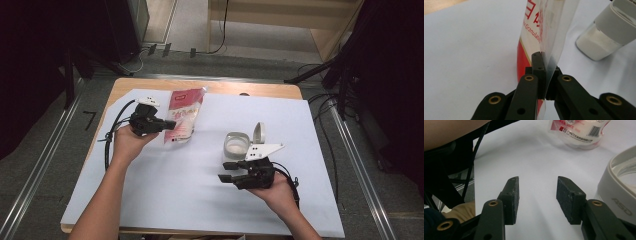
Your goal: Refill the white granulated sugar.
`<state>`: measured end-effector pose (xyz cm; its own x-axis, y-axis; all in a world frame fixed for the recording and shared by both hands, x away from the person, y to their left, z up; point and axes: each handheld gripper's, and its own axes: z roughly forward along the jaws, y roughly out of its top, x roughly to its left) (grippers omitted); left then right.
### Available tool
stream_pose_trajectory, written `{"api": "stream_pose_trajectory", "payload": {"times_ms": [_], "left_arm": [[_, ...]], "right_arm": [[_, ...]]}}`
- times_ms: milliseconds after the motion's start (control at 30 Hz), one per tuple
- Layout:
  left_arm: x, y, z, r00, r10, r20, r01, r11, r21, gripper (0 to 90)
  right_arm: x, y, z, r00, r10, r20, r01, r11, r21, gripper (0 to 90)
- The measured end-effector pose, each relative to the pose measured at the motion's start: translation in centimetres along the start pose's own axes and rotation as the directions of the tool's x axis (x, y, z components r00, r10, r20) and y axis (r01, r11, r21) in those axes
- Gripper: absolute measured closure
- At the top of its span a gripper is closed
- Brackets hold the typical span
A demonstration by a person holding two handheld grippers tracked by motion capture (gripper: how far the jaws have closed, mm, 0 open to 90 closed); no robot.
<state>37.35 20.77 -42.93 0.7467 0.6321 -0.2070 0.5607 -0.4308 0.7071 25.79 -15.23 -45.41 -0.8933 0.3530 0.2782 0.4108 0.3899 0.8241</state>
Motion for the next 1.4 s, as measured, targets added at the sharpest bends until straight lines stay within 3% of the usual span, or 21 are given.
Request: {"api": "stream_pose_trajectory", "payload": {"times_ms": [67,167,200,300,367,600,800,967,1400], "left_arm": [[0.1,-0.4,-0.1,0.9999,0.012,0.002,-0.012,0.9999,-0.008,90.0],[0.5,-1.0,-0.1,0.9988,-0.024,0.042,0.025,0.9996,-0.013,90.0],[0.6,-1.2,-0.2,0.9989,-0.029,0.036,0.030,0.9995,-0.012,90.0],[0.6,-1.8,-0.3,0.9990,0.017,0.040,-0.016,0.9998,-0.015,90.0],[0.5,-2.2,-0.3,0.9985,0.021,0.050,-0.021,0.9998,-0.007,89.8],[0.8,-2.9,-0.4,0.9965,0.017,0.082,-0.017,0.9999,-0.003,87.6],[1.0,-3.2,-0.5,0.9963,-0.002,0.086,0.003,1.0000,-0.008,84.6],[1.1,-3.3,-0.5,0.9953,-0.012,0.096,0.012,0.9999,0.000,79.4],[0.8,-3.0,-1.4,0.9930,-0.012,0.118,0.017,0.9990,-0.042,58.8]], "right_arm": [[0.0,-0.1,-0.1,1.0000,-0.001,0.003,0.001,1.000,0.000,53.7],[0.1,-0.1,-0.1,0.9999,-0.008,0.008,0.008,1.000,0.001,53.6],[0.1,-0.1,-0.1,0.9999,-0.009,0.006,0.009,1.000,0.002,53.6],[0.1,-0.1,0.1,1.0000,-0.006,0.003,0.006,1.000,-0.002,53.6],[0.1,-0.1,0.1,0.9999,-0.009,0.006,0.009,1.000,-0.001,53.6],[0.0,-0.2,0.0,0.9998,-0.010,0.016,0.010,1.000,0.003,52.5],[-0.2,-0.3,0.0,0.9998,-0.005,0.021,0.005,1.000,0.005,52.5],[-0.4,-0.3,-0.1,0.9997,-0.003,0.024,0.003,1.000,0.005,52.2],[-0.8,-0.2,-0.9,0.9991,0.003,0.042,-0.003,1.000,-0.004,51.6]]}}
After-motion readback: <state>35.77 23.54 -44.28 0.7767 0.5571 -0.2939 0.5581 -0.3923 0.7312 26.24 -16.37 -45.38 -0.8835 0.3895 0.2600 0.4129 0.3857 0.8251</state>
